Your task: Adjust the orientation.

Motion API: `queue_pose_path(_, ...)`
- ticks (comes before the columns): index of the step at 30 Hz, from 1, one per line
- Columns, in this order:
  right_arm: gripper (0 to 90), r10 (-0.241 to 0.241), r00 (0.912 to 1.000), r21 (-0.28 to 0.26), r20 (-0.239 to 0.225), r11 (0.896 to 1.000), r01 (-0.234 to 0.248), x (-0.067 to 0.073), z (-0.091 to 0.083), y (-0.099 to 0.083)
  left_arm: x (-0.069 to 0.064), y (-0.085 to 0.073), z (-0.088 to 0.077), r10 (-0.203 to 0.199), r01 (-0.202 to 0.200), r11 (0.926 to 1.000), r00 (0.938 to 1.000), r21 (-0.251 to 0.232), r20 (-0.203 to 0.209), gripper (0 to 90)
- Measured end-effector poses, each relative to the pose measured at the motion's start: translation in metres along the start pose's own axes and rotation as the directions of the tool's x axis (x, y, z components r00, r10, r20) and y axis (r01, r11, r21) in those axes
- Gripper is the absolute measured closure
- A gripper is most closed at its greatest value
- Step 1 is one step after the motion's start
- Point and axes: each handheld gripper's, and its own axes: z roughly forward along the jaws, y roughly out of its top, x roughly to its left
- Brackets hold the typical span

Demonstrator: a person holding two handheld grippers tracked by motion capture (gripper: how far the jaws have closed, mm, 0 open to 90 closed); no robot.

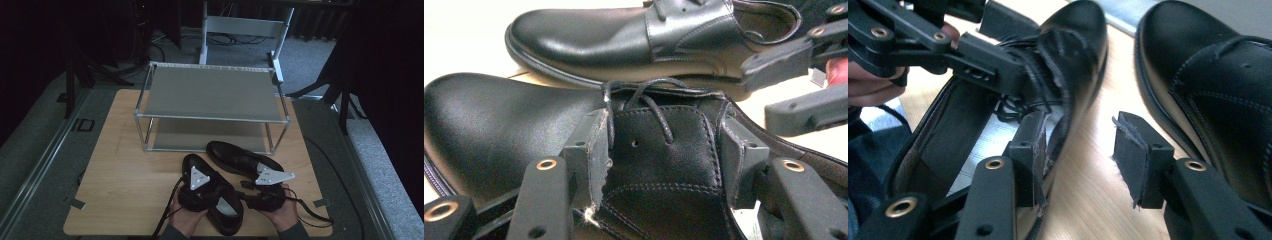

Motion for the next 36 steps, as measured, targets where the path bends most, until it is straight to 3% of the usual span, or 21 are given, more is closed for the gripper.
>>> queue_pose_path(4,61.0,-0.032,0.9995,0.036,0.0,0.999,0.032,0.006,0.012,0.004,-0.001,-0.001,0.0,-0.006,0.006,1.0,1.0,-0.007,-0.006,45.4)
queue_pose_path(7,68.0,-0.032,0.9994,0.074,0.015,0.997,0.03,0.005,0.022,0.005,-0.002,-0.001,0.0,-0.003,0.002,0.9999,0.9999,-0.01,-0.011,45.3)
queue_pose_path(8,72.9,-0.02,0.9998,0.072,0.001,0.997,0.02,0.005,0.024,0.004,-0.002,-0.001,0.0,-0.003,0.002,0.9999,0.9999,-0.01,-0.011,45.2)
queue_pose_path(10,78.4,-0.033,0.9993,0.069,0.016,0.997,0.032,0.006,0.025,0.005,-0.001,-0.001,0.0,-0.005,0.005,0.9999,1.0,-0.016,-0.009,44.3)
queue_pose_path(12,78.4,-0.041,0.9987,0.068,0.03,0.997,0.039,0.006,0.024,0.005,-0.001,-0.001,0.0,-0.005,0.005,0.9999,1.0,-0.016,-0.009,43.3)
queue_pose_path(13,85.8,-0.044,0.9939,0.055,0.1,0.998,0.039,0.006,0.022,0.005,-0.005,-0.002,0.001,-0.006,0.006,0.9999,0.9998,-0.01,0.02,39.4)
queue_pose_path(14,86.0,-0.036,0.993,0.053,0.113,0.998,0.031,0.005,0.021,0.005,-0.007,-0.003,0.001,0.006,-0.005,0.9998,0.9995,-0.017,0.03,37.8)
queue_pose_path(21,86.0,-0.043,0.991,0.053,0.127,0.998,0.036,-0.006,0.012,0.002,-0.005,0.001,-0.006,-0.001,0.004,0.9997,0.9936,-0.024,0.113,34.5)
queue_pose_path(24,86.0,-0.039,0.9868,0.059,0.157,0.998,0.03,-0.011,0.008,0.0,-0.002,0.002,-0.015,0.015,-0.01,0.9988,0.9934,-0.048,0.114,34.5)
queue_pose_path(29,86.0,-0.034,0.981,0.054,0.191,0.998,0.024,-0.02,-0.003,-0.004,0.012,0.003,-0.026,0.037,-0.034,0.9973,0.998,-0.066,0.051,35.2)
queue_pose_path(31,86.0,-0.029,0.9814,0.048,0.19,0.999,0.02,-0.024,-0.005,-0.006,0.019,0.002,-0.025,0.03,-0.029,0.9982,0.9991,-0.052,0.03,36.9)
queue_pose_path(36,85.9,-0.036,0.9813,0.052,0.189,0.998,0.026,-0.024,-0.005,-0.007,0.029,-0.005,-0.016,0.014,-0.014,0.9998,0.9996,-0.012,0.026,40.7)
